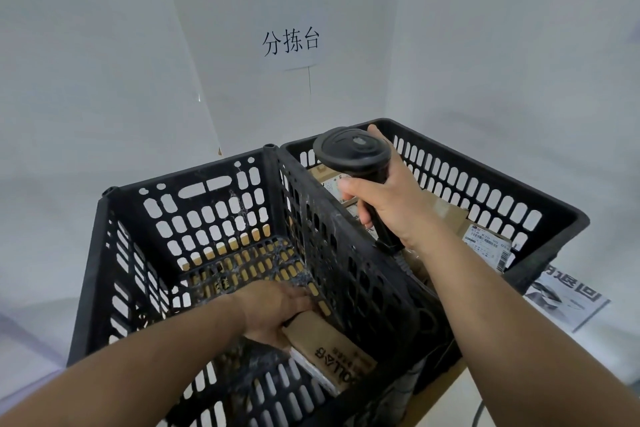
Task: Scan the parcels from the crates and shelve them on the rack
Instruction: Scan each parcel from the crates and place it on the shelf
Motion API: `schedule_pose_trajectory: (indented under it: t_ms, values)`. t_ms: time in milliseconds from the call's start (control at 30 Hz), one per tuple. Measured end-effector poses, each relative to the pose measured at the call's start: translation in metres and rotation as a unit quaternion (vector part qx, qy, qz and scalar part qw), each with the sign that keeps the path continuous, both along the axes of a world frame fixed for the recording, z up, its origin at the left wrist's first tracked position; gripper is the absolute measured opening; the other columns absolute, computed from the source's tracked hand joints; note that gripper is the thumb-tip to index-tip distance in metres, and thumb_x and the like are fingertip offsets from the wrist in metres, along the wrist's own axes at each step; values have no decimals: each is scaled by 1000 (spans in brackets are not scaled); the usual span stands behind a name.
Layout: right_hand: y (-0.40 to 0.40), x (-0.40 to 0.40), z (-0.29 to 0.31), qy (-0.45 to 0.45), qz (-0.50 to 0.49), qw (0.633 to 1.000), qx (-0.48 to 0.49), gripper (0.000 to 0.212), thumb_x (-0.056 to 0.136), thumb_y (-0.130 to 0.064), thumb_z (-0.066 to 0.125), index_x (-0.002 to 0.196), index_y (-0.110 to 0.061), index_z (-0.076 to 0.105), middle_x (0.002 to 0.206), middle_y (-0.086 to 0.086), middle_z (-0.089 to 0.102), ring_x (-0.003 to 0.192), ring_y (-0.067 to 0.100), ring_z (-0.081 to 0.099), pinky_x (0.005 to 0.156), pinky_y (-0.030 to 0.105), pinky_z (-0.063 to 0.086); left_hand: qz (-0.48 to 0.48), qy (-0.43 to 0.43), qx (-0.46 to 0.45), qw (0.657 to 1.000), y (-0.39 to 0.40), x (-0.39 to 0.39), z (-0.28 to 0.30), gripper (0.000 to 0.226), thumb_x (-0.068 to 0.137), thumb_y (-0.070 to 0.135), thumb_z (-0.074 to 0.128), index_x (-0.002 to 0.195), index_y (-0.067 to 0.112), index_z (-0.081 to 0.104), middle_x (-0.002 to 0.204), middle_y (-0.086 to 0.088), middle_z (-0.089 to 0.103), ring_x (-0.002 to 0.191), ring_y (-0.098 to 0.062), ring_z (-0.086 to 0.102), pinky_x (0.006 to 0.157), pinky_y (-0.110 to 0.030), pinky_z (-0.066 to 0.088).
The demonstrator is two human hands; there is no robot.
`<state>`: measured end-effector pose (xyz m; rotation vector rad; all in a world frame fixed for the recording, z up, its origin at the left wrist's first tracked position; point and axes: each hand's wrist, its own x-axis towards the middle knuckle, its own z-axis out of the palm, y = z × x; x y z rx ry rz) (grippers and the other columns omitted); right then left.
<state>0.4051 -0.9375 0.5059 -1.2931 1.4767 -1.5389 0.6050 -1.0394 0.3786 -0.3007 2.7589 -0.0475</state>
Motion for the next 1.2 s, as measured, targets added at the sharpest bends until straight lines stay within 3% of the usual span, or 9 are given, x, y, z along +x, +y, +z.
schedule_pose_trajectory:
  t_ms: [200, 433, 533, 633, 767, 867, 933, 1033, 1200]
  values:
    - [10, 1, 0, 2, -11, 1000, -9, 85, 88, -10, 70, 154, -34, 21, 79, 13, 66, 48, 21, 51, 46, 28, 46, 133, 11, -8, 991, -29, 30, 9, 59, 80, 53, 68, 131, 34, 43, 120, 11, 57, 114, -13, 50, 101, -31, 42]
    - [44, 7, 5, 23, 2, 999, -24, 84, 85, -15, 73, 151, -36, 26, 88, 10, 69, 51, 24, 54, 53, 32, 49, 372, 87, 33, 924, -33, 69, 43, 53, 82, 56, 65, 124, 30, 47, 103, 15, 61, 96, -8, 59, 93, -33, 49]
    - [72, 11, 8, 36, -7, 999, -23, 91, 85, -14, 72, 151, -46, 18, 102, 7, 68, 54, 24, 55, 58, 38, 54, 458, 192, 69, 865, -19, 81, 53, 54, 83, 66, 55, 115, 24, 50, 96, 9, 63, 84, -10, 62, 80, -34, 55]
    - [100, 10, 6, 26, -9, 999, -33, 94, 83, -16, 74, 153, -46, 18, 108, 10, 67, 52, 24, 53, 58, 41, 54, 506, 371, 130, 768, 16, 74, 66, 53, 89, 62, 48, 115, 15, 49, 97, -1, 63, 78, -13, 59, 63, -29, 48]
    - [141, 3, 6, 4, -11, 999, -50, 97, 79, -17, 75, 153, -42, 18, 106, 11, 64, 48, 23, 51, 52, 36, 49, 471, 565, 205, 646, 72, 47, 96, 49, 95, 51, 47, 122, 9, 47, 109, -9, 61, 81, -17, 58, 63, -29, 44]
    - [176, 0, 5, 7, -14, 998, -55, 95, 82, -13, 75, 153, -44, 19, 95, 8, 66, 48, 24, 51, 53, 36, 49, 413, 633, 298, 583, 114, 25, 120, 38, 96, 40, 54, 123, 16, 44, 110, -3, 60, 87, -11, 60, 71, -27, 49]
    - [201, -1, 5, 17, -27, 998, -55, 95, 83, -13, 75, 153, -43, 18, 108, 7, 67, 48, 23, 51, 51, 35, 49, 378, 650, 363, 550, 147, 9, 130, 37, 97, 32, 54, 129, 21, 40, 107, 5, 59, 91, -6, 60, 71, -21, 48]
    - [245, -3, 3, 27, -57, 997, -54, 95, 84, -16, 75, 152, -46, 16, 121, 8, 63, 49, 23, 53, 50, 33, 50, 353, 655, 397, 538, 192, -16, 125, 42, 97, 29, 55, 136, 24, 38, 113, 6, 60, 101, -8, 61, 85, -26, 50]
    - [326, -11, -11, 35, -117, 991, -50, 94, 85, -12, 74, 152, -49, 18, 115, 14, 61, 47, 18, 54, 51, 26, 50, 328, 618, 427, 572, 266, -59, 85, 49, 95, 28, 57, 139, 23, 38, 120, 8, 61, 108, -5, 60, 88, -23, 50]
